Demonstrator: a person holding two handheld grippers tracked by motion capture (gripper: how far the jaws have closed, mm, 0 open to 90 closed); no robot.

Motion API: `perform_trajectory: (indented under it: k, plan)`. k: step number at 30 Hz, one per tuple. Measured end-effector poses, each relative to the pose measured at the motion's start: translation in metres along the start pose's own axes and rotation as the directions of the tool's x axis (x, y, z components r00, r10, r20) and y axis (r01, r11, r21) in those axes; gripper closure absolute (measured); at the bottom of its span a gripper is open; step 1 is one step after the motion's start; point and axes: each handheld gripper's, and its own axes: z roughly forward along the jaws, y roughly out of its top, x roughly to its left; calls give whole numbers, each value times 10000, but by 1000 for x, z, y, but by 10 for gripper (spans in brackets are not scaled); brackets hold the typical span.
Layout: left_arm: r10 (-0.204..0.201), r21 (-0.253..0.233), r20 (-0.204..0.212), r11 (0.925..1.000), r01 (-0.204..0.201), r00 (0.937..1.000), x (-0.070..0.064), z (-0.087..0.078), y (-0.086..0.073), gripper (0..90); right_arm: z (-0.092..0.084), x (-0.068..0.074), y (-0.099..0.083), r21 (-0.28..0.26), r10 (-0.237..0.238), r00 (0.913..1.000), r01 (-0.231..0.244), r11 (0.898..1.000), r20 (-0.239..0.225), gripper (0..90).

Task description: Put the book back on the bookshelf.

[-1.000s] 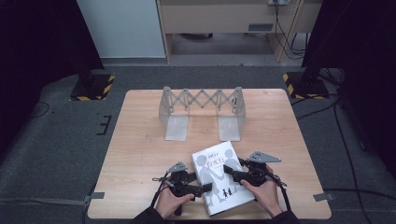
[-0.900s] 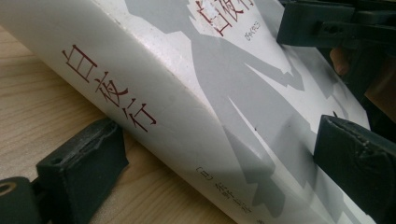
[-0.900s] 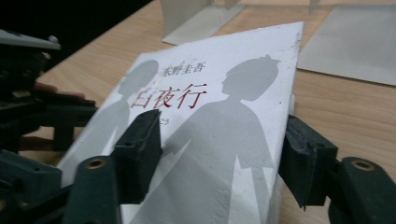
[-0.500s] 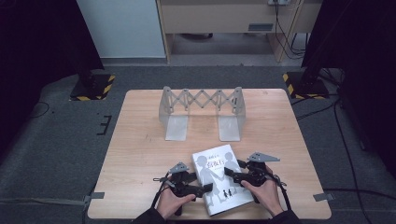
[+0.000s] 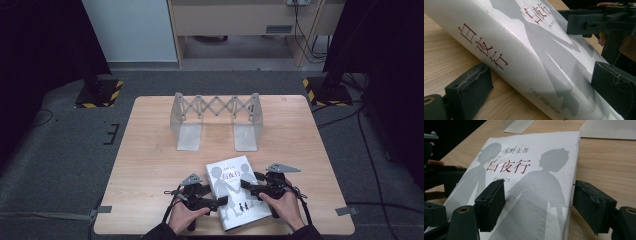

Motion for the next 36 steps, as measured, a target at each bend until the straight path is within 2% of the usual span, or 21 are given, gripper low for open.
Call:
perform_trajectory:
  k: [10,16,19,25,28,33,36]
  plan:
    - [-107,7,-32,9999,107,9999,1,0,2,40,3,0,-1,9,85,9998,-85,10000,-185,271]
    - [-608,23,-39,9981,608,9981,5,-3,5,116,4,0,-1,5,182,9995,-182,9998,-276,280]
    - [-731,29,-38,9973,731,9973,6,-3,5,130,4,0,-1,17,165,9994,-164,9999,-305,285]
    - [-844,425,-100,9955,847,9964,6,-6,8,153,5,5,1,15,-89,9995,89,10000,-301,302]
    - [-952,474,-109,9943,957,9954,6,-6,9,159,4,4,2,53,78,9995,-76,10000,-297,327]
    - [-755,903,-172,9930,767,9970,5,-9,15,165,2,6,5,-46,-40,9997,39,10000,-238,372]
    - [-737,984,-165,9923,750,9971,4,-9,16,168,-1,6,6,-110,-49,9996,46,9999,-277,408]
